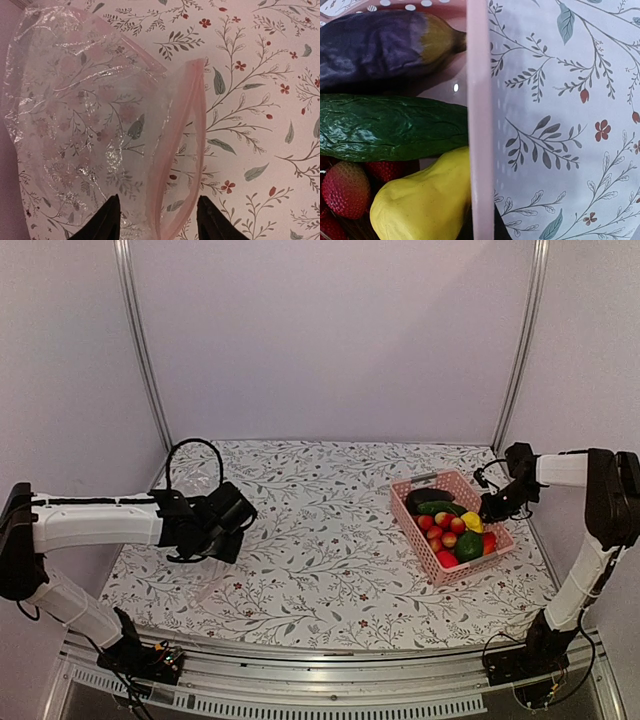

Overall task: Place the food in the zip-top bag and seal the zipper
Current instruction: Adjust the bin at the center of the board, then pick up the zipper food storage bag at the center of the board.

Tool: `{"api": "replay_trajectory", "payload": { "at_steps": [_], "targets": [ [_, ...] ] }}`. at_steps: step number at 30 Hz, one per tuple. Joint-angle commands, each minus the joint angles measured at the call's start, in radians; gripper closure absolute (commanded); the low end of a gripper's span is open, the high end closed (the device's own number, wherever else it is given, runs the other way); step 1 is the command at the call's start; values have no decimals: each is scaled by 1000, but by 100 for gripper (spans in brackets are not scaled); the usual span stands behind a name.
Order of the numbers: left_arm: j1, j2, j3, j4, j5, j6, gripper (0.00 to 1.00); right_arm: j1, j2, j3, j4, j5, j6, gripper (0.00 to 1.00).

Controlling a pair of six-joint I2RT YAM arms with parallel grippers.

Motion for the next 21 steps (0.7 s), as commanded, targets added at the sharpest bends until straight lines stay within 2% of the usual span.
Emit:
{"api": "replay_trajectory", "payload": {
  "at_steps": [1, 3, 5, 6, 10, 12, 15, 17, 21],
  "targets": [
    [29, 42, -30, 57, -32, -20, 53, 2, -70, -41, -12, -58, 1, 99],
    [39, 65, -38, 83, -26, -13, 56, 2, -79, -43, -32, -91, 2, 91],
    [46, 93, -32, 94, -18, -7, 60, 2, -94, -37, -56, -96, 4, 76],
    [47, 113, -25, 94, -16, -4, 63, 2, -105, -36, -61, -83, 4, 72],
    [47, 147, 16, 80, -17, 15, 91, -1, -223, -35, -89, -53, -1, 60],
    [44, 142, 43, 69, -19, 25, 98, -1, -280, -5, -134, -53, -7, 55],
    [28, 106, 76, 92, -4, 64, 100, 12, -353, 38, -169, -116, -31, 54],
    [0, 79, 114, 114, 7, 86, 100, 65, -383, 69, -183, -143, -36, 54],
    [-52, 33, 189, 148, 19, 82, 100, 292, -386, 163, -209, -210, -54, 53]
  ]
}}
